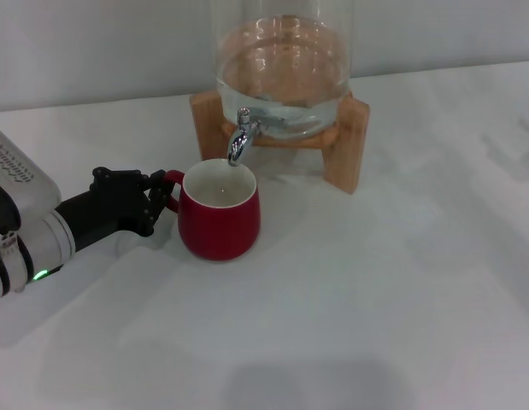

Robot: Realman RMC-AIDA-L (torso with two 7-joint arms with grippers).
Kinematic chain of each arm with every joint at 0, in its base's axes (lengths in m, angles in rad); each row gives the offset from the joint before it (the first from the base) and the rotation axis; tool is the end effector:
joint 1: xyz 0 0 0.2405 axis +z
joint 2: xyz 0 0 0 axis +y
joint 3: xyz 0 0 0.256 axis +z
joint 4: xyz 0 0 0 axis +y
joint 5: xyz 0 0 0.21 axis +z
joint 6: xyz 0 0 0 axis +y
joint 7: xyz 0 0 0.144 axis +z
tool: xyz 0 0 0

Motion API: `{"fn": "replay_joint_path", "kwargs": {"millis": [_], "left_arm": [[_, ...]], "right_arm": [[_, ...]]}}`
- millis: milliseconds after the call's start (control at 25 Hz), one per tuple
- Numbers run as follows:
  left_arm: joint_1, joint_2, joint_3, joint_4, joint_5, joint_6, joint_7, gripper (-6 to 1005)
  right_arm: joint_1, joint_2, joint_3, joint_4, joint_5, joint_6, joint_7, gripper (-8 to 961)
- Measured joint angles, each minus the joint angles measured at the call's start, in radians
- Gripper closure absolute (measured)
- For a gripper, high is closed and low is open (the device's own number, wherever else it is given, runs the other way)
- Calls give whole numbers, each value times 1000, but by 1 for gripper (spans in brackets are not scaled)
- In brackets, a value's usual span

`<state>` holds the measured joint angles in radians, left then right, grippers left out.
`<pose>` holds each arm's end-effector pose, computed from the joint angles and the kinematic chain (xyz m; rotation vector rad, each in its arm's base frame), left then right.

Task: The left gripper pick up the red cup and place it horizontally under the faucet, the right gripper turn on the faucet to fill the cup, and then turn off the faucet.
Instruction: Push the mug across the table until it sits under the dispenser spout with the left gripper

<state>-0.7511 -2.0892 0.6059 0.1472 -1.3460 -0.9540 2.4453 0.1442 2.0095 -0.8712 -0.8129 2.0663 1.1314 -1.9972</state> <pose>-0.2598 0.3846 -0.0764 -2.4570 -0.3093 -0.4172 0.3471 0.3102 0.1319 -1.7453 0.5832 0.8324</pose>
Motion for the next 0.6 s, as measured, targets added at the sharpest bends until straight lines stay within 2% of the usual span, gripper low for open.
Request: {"fn": "replay_joint_path", "kwargs": {"millis": [360, 600], "left_arm": [[1, 0, 0, 1, -4, -5, 3, 896], [1, 0, 0, 1, -6, -7, 3, 865]], "right_arm": [[1, 0, 0, 0, 0, -3, 0, 157], [2, 0, 1, 0, 0, -1, 0, 157]]}}
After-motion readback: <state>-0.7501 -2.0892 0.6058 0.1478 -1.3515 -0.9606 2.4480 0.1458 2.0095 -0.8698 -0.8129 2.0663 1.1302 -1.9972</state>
